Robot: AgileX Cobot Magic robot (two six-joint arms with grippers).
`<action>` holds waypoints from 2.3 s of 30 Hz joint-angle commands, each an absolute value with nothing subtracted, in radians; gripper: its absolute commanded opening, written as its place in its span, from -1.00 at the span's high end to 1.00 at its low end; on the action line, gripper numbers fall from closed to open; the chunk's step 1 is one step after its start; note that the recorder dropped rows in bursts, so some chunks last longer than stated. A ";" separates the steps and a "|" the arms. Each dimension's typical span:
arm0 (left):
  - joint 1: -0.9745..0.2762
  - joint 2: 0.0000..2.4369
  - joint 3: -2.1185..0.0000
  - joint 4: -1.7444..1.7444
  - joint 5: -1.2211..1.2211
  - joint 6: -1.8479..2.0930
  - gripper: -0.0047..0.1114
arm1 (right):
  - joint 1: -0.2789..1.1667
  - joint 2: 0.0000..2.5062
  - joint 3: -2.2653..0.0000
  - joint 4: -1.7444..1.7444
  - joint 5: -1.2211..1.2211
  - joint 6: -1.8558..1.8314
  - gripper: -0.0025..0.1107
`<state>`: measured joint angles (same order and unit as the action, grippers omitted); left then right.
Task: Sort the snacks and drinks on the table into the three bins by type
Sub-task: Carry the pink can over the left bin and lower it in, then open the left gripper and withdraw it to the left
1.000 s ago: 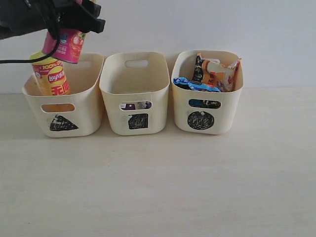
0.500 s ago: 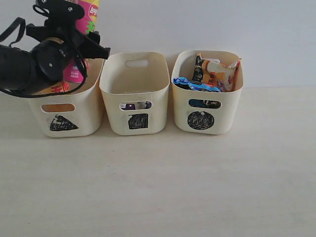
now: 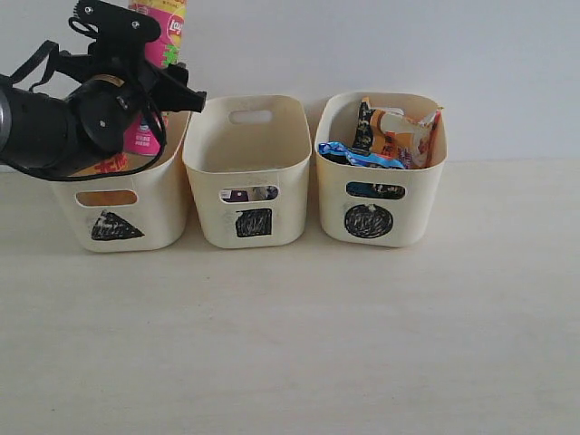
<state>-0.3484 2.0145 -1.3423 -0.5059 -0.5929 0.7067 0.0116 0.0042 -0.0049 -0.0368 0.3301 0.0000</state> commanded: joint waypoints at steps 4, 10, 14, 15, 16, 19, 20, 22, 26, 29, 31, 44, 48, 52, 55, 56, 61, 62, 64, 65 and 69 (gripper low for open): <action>-0.344 2.015 -1.351 -0.512 -0.598 0.693 -0.52 | 0.009 0.000 0.000 -0.036 0.322 0.000 0.96; -0.344 2.015 -1.351 -0.515 -0.603 0.693 -0.53 | 0.009 0.000 0.000 -0.036 0.322 0.000 0.96; -0.344 1.999 -1.351 -0.515 -0.604 0.693 -0.53 | 0.009 0.000 0.000 -0.036 0.322 0.000 0.96; -0.346 1.990 -1.351 -0.515 -0.601 0.693 -0.53 | 0.009 0.000 0.000 -0.036 0.322 0.000 0.96; -0.346 1.981 -1.351 -0.515 -0.592 0.695 -0.52 | 0.009 0.000 0.000 -0.036 0.322 0.000 0.96; -0.349 1.914 -1.351 -0.515 -0.473 0.715 -0.09 | 0.009 0.000 0.000 -0.036 0.322 0.000 0.96; -0.349 1.898 -1.351 -0.515 -0.435 0.721 0.09 | 0.009 0.000 0.000 -0.036 0.322 0.000 0.96; -0.349 1.839 -1.351 -0.515 -0.285 0.759 0.81 | 0.009 0.000 0.000 -0.036 0.322 0.000 0.96; -0.349 1.743 -1.351 -0.513 0.022 0.786 0.83 | 0.009 0.000 0.000 -0.036 0.322 0.000 0.96; -0.349 1.689 -1.351 -0.504 0.252 0.786 0.84 | 0.009 0.000 0.000 -0.036 0.322 0.000 0.96; -0.347 1.658 -1.351 -0.491 0.415 0.751 0.84 | 0.009 0.000 0.000 -0.036 0.322 0.000 0.96; -0.347 1.498 -1.310 0.128 0.795 0.130 0.84 | 0.009 0.000 0.000 -0.036 0.322 0.000 0.96; -0.347 1.392 -1.206 0.093 0.723 0.099 0.84 | 0.009 0.000 0.000 -0.036 0.322 0.000 0.96; -0.347 1.281 -1.078 0.093 0.640 0.051 0.84 | 0.009 0.000 0.000 -0.036 0.322 0.000 0.96; -0.347 1.193 -0.976 0.090 0.586 0.036 0.84 | 0.009 0.000 0.000 -0.036 0.322 0.000 0.96; -0.347 1.169 -0.940 0.085 0.572 0.036 0.84 | 0.009 0.000 0.000 -0.036 0.322 0.000 0.96; -0.347 1.027 -0.792 0.085 0.528 0.036 0.84 | 0.009 0.000 0.000 -0.036 0.322 0.000 0.96; -0.347 1.003 -0.774 0.085 0.526 0.036 0.84 | 0.009 0.000 0.000 -0.036 0.322 0.000 0.96; -0.347 0.945 -0.739 0.085 0.523 0.036 0.84 | 0.009 0.000 0.000 -0.036 0.322 0.000 0.96; -0.347 0.916 -0.729 0.085 0.530 0.030 0.84 | 0.009 0.000 0.000 -0.036 0.322 0.000 0.96; -0.347 0.827 -0.716 0.049 0.595 -0.071 0.84 | 0.009 0.000 0.000 -0.036 0.322 0.000 0.96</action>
